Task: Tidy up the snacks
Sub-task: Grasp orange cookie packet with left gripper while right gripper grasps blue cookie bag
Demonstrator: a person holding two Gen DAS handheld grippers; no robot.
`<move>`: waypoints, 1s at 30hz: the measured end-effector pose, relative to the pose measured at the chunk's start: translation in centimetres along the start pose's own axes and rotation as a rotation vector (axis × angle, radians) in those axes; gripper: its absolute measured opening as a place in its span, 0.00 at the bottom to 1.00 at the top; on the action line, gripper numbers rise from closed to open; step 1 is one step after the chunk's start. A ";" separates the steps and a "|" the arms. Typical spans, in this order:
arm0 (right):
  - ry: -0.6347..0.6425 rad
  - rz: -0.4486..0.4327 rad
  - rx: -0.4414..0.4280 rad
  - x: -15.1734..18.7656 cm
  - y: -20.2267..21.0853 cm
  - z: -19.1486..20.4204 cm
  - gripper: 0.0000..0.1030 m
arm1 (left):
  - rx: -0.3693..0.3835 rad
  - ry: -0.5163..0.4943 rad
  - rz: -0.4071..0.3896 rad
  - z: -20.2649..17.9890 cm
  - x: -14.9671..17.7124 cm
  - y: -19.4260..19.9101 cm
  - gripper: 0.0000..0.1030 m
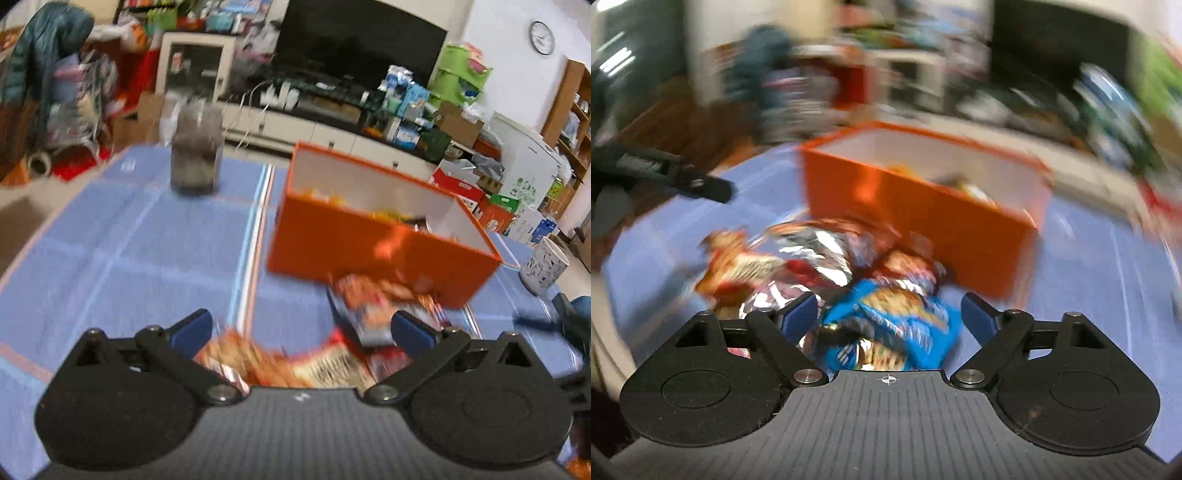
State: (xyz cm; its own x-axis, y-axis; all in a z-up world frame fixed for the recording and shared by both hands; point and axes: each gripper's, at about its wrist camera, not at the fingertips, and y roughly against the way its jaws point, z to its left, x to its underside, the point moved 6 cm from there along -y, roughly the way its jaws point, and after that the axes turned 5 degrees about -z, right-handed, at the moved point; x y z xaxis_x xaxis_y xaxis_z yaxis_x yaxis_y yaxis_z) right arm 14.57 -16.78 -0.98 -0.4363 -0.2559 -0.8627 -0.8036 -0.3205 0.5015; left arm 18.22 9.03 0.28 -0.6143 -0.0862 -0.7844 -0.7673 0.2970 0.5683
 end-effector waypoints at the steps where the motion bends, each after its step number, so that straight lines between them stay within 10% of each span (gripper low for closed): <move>1: 0.059 -0.005 -0.050 -0.2 -0.2 -0.5 0.76 | -0.006 -0.006 0.012 -0.7 1.0 0.4 0.99; 6: 0.121 0.102 -0.332 -1.4 -2.2 -2.8 0.70 | -0.060 -0.147 0.000 -2.9 3.1 1.6 0.99; 10: 0.210 0.140 -0.352 -1.3 -3.6 -2.9 0.70 | -0.150 -0.140 -0.016 1.2 2.3 1.3 0.99; 18: 0.229 0.217 -0.476 0.4 -6.0 -2.2 0.70 | 0.005 -0.444 0.096 5.8 2.1 -3.8 0.99; 30: 0.177 0.299 -0.454 2.0 -7.1 -1.7 0.67 | 0.239 -0.446 0.128 4.0 3.2 -5.1 0.99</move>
State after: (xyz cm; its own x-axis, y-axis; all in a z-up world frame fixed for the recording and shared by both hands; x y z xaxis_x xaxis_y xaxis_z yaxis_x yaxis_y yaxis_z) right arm 20.08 -16.55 -6.18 -0.5120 -0.5323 -0.6742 -0.3837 -0.5605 0.7339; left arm 20.89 11.01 -6.11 -0.5223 0.3635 -0.7714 -0.5956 0.4918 0.6351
